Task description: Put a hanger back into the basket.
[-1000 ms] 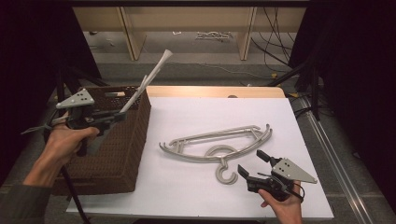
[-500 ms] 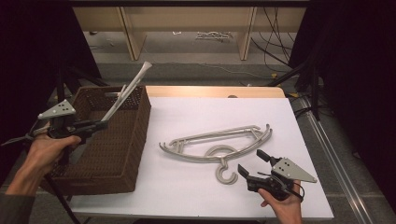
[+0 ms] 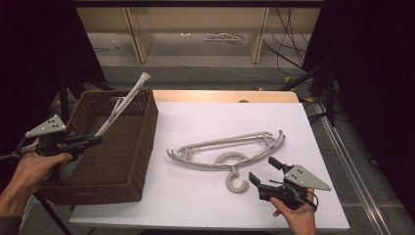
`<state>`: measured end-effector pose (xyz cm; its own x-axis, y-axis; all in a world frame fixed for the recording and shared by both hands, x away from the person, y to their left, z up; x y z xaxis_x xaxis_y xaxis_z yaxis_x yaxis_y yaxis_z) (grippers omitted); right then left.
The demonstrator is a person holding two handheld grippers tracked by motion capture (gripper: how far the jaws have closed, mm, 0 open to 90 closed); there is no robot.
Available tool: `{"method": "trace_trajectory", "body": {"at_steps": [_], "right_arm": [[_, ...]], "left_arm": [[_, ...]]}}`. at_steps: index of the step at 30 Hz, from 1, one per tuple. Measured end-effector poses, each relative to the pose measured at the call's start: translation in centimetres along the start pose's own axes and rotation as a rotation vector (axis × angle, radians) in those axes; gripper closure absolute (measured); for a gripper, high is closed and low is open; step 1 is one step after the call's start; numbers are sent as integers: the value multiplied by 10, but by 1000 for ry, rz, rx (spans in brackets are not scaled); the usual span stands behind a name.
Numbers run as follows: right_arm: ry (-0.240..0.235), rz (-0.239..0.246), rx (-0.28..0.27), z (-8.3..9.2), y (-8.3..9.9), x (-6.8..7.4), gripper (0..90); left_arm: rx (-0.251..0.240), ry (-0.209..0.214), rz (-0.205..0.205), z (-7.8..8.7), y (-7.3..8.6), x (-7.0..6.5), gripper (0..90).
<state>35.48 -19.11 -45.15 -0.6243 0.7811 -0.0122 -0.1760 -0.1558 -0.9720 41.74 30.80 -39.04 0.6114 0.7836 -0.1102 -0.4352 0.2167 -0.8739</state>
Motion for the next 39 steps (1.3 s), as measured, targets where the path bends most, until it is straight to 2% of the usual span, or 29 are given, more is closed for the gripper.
{"method": "trace_trajectory", "body": {"at_steps": [1,4,6,7,9,12,14,15,16,17,20,21,22,23,24,25,26,27,30,31,32,33,35,38,39], "right_arm": [[-3,0,-2,-1,0,0,161],[-15,0,7,-1,1,2,161],[-13,-4,12,-1,1,1,161],[-16,-9,-2,-2,1,2,161],[-15,-7,9,-2,2,2,161],[-14,-9,5,-2,1,1,161],[-8,1,20,-2,2,1,161],[-7,1,24,-1,3,1,161],[-9,-5,22,-2,3,1,161],[-17,-6,14,-2,2,2,161],[-25,-6,13,-3,2,3,161],[-25,-8,7,-4,2,3,161],[-28,-8,14,-3,2,3,161],[-25,-9,5,-4,2,3,161],[-26,-8,4,-5,2,3,161],[-26,-2,23,-3,3,3,161],[-26,-2,23,-3,3,3,161],[-20,-2,28,-4,4,2,161],[-24,-1,27,-4,3,3,162],[-29,3,33,-4,4,3,162],[-29,2,33,-4,4,3,162],[-33,-3,25,-5,4,3,162],[-30,1,31,-4,4,3,162],[-39,-2,28,-5,4,4,162],[-37,-2,34,-4,4,4,162]], "left_arm": [[1,3,-11,3,3,3,814],[2,0,-5,5,7,4,813],[5,-1,-28,7,12,6,814],[18,1,-2,8,15,5,814],[35,-12,-14,9,19,6,813],[36,-7,-6,9,21,6,813],[47,-9,-37,10,24,9,813],[61,-8,-24,10,27,8,813],[72,-20,-44,11,29,10,813],[77,-22,-27,10,31,10,813],[106,-28,-39,9,36,13,813],[49,-24,-30,5,34,12,813],[109,-31,-52,9,38,15,813],[124,-27,-36,9,40,14,812],[124,-27,-36,9,40,14,812],[91,-30,-25,4,40,14,813],[91,-30,-25,4,40,14,812],[195,-37,-96,6,47,20,812],[179,-36,-101,-1,48,19,812],[210,-49,-75,-4,51,16,811],[212,-52,-75,-6,52,15,810],[275,-44,-102,-3,54,17,809],[300,-46,-115,-5,56,17,808],[315,-48,-111,-7,56,18,801],[326,-39,-84,-10,58,16,799]]}}
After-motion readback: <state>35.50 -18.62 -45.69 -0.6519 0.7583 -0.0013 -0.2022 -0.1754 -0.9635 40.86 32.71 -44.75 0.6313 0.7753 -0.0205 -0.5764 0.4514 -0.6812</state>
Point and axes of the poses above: each handheld gripper's, and its own axes: z roughly backward along the jaws, y roughly out of its underside, x roughly to its left, the point moved 8 cm from there along -z, roughly forward along the jaws, and after that the axes turned 5 degrees about z, right-handed, at the moved point
